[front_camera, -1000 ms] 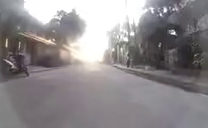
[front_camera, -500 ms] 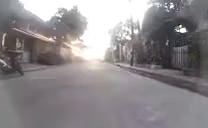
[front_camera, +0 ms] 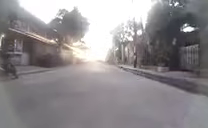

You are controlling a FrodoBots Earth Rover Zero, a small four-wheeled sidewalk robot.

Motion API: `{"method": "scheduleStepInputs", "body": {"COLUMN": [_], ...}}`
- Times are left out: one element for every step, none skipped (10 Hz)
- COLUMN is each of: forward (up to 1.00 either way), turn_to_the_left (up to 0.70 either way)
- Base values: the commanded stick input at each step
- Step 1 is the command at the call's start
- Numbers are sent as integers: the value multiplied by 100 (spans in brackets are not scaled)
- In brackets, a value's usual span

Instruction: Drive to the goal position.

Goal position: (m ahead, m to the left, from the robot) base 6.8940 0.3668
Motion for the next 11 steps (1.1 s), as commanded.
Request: {"method": "scheduleStepInputs", "body": {"forward": [100, 100, 100, 100, 100, 100, 100, 100, 100, 100, 100], "turn_to_the_left": [1, 1, 1, 1, 1, 1, 1, 1, 1, 1, 1]}}
